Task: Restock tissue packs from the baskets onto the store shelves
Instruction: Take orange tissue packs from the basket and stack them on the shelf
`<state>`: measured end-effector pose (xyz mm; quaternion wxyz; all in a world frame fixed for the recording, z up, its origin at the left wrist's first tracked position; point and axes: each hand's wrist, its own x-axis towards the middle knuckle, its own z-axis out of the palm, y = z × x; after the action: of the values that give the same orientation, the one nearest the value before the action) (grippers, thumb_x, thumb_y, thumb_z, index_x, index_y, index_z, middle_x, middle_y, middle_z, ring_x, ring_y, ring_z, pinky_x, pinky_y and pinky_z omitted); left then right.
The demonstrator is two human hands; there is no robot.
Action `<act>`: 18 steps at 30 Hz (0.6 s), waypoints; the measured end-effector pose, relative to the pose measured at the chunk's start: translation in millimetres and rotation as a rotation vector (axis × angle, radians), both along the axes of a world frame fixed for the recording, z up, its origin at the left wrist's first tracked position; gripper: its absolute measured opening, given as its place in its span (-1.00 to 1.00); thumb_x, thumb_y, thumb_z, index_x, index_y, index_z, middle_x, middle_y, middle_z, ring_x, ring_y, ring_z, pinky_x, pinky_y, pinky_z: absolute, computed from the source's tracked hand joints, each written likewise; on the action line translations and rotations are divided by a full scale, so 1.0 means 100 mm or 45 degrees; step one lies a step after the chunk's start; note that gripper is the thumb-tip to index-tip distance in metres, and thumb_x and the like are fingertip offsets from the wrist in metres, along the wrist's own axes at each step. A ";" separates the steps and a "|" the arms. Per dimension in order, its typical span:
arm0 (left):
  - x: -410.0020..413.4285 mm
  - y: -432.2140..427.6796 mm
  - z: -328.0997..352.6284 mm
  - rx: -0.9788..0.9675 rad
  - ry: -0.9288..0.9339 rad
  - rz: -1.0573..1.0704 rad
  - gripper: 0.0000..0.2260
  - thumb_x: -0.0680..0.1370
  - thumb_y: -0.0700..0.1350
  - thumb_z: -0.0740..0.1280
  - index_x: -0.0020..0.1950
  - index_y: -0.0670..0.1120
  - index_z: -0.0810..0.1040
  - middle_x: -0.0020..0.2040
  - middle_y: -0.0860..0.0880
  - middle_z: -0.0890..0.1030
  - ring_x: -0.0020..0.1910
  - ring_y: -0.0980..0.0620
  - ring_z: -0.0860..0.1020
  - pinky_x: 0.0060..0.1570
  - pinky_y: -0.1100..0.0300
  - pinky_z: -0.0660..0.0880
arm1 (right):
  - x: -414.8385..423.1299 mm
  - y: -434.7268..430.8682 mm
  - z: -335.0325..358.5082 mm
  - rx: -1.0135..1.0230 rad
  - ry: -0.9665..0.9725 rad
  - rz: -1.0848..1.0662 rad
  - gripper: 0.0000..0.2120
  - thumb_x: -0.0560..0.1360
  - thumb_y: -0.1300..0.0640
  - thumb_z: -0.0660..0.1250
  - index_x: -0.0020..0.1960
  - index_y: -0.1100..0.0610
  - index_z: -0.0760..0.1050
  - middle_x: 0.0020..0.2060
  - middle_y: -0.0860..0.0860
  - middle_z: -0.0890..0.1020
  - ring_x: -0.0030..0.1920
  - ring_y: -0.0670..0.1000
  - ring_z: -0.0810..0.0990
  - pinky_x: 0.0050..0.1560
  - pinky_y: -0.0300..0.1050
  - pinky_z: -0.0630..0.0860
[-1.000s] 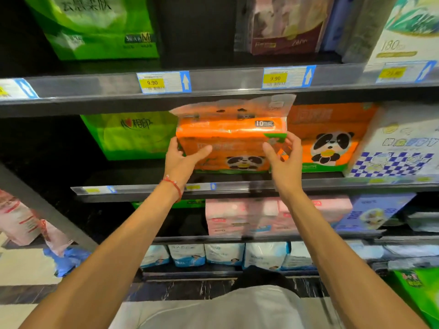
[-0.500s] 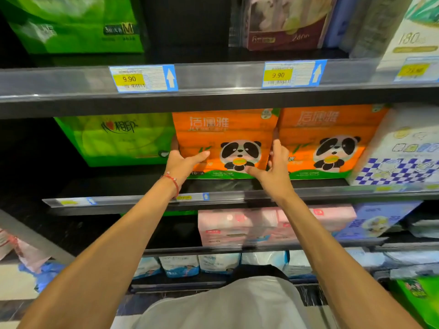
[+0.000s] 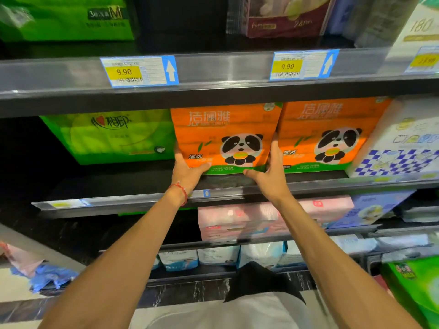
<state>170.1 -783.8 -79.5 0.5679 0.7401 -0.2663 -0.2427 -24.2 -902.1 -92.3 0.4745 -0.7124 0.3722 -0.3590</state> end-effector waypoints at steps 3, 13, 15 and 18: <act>0.07 0.01 0.01 0.061 -0.046 0.035 -0.27 0.46 0.01 0.57 0.53 0.10 0.28 0.32 -0.02 0.57 0.29 -0.09 0.52 0.32 0.07 0.38 | 0.01 0.01 0.01 -0.028 -0.026 -0.050 0.04 0.33 -0.06 0.59 0.67 -0.07 0.12 0.59 0.01 0.27 0.58 0.16 0.34 0.51 0.29 0.42; 0.01 0.06 0.11 0.297 -0.249 0.079 -0.48 0.50 0.17 0.49 0.36 0.05 0.40 0.25 -0.07 0.59 0.25 -0.21 0.53 0.24 -0.03 0.42 | -0.09 0.14 0.13 -0.055 -0.061 -0.170 -0.05 0.50 0.22 0.55 0.70 -0.11 0.11 0.57 -0.06 0.41 0.53 0.07 0.43 0.51 0.21 0.45; 0.00 0.06 0.10 0.313 -0.247 0.070 -0.45 0.49 0.17 0.49 0.38 0.04 0.37 0.25 -0.07 0.58 0.25 -0.21 0.53 0.24 -0.05 0.43 | -0.08 0.14 0.09 -0.065 -0.029 -0.161 -0.07 0.50 0.23 0.54 0.71 -0.07 0.12 0.62 -0.05 0.35 0.59 0.09 0.37 0.54 0.25 0.40; -0.01 0.04 0.11 0.295 -0.201 0.030 -0.34 0.46 0.16 0.53 0.43 0.02 0.31 0.28 -0.07 0.56 0.26 -0.20 0.53 0.32 -0.11 0.46 | -0.08 0.20 0.09 -0.112 0.012 -0.147 -0.06 0.51 0.33 0.50 0.72 0.00 0.08 0.66 -0.03 0.24 0.64 0.08 0.25 0.60 0.24 0.31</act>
<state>169.4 -779.4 -68.1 0.4587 0.8206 -0.2716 -0.2061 -32.1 -882.3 -82.9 0.4194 -0.7117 0.3987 -0.3983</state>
